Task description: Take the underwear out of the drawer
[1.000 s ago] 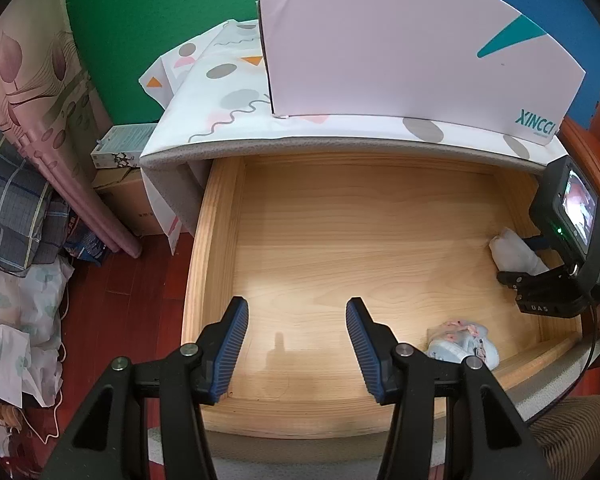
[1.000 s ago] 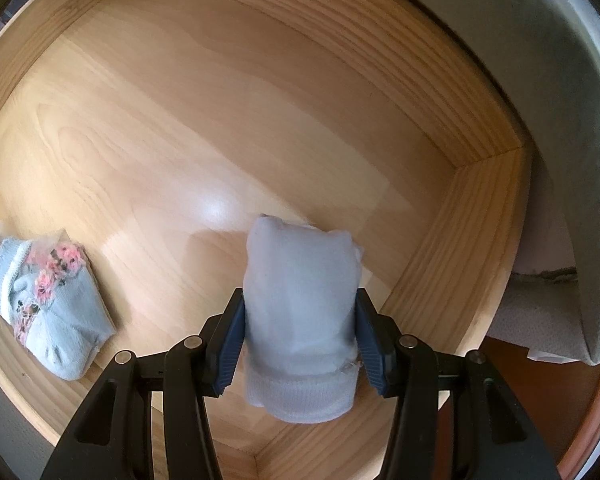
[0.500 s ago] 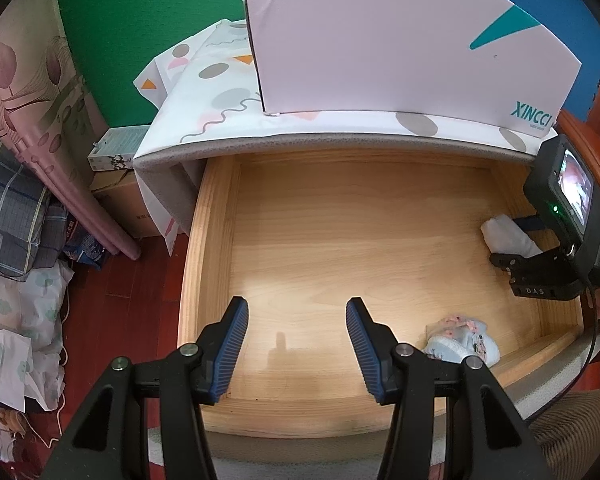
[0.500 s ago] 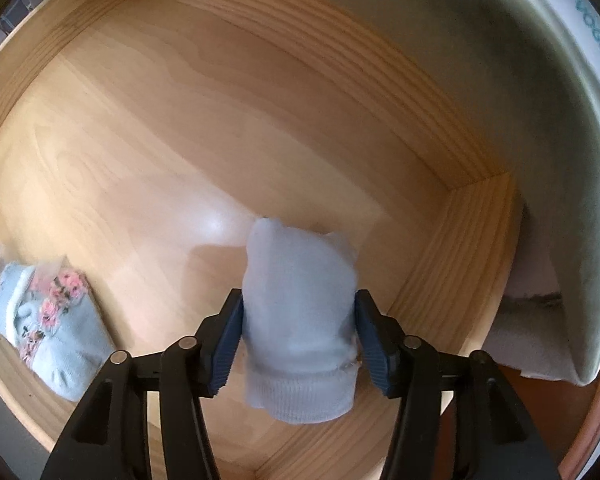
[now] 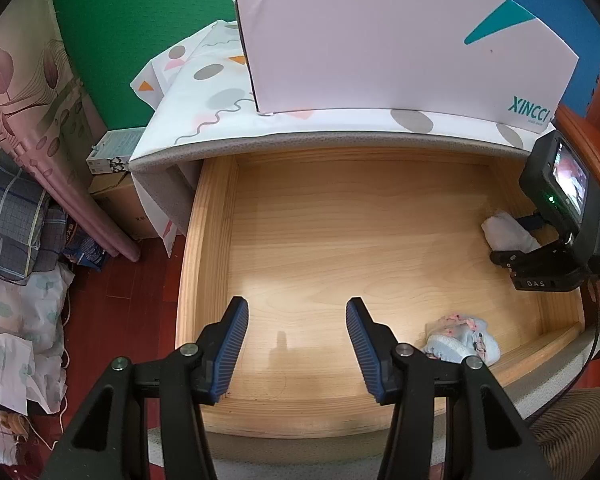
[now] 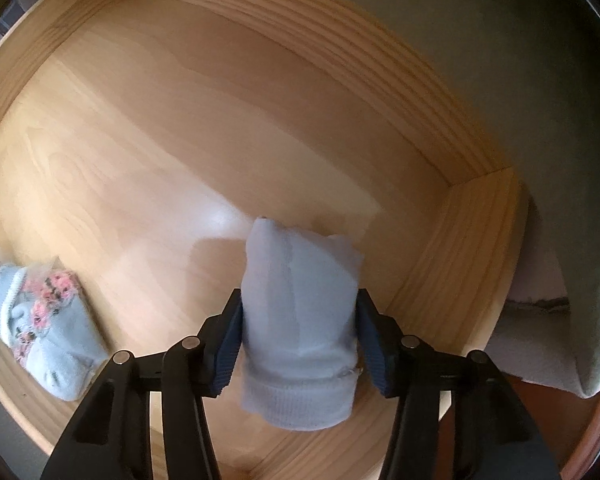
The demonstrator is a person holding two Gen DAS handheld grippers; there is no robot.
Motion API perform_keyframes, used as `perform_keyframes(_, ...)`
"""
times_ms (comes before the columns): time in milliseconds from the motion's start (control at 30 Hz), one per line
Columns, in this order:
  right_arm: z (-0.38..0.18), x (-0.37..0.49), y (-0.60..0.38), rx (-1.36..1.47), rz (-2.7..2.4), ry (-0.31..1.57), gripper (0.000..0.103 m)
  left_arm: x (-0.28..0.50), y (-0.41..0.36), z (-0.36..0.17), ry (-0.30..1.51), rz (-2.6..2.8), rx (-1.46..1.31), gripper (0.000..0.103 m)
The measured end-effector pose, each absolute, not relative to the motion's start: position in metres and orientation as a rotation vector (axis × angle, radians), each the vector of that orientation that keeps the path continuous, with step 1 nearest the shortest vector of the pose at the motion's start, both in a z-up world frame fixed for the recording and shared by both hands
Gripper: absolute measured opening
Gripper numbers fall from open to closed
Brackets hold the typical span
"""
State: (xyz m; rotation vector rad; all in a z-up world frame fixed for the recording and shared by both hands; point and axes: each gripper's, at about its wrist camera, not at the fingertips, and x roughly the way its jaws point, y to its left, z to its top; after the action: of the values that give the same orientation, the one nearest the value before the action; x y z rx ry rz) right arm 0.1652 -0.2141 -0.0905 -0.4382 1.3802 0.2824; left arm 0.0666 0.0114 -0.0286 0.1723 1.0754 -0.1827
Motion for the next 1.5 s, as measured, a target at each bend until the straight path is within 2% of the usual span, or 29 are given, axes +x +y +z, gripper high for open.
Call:
perform_keyframes(967,-0.099,0.118,-0.213,-0.279,0.237,1.700,0.048,0.068,0.014,-0.028,1.075,-0.183,0.166,0.052)
perform_keyframes(1500,-0.107,0.078,-0.225,-0.183,0.122,1.753,0.048,0.068,0.010,-0.030,1.080,-0.208,0.183,0.052)
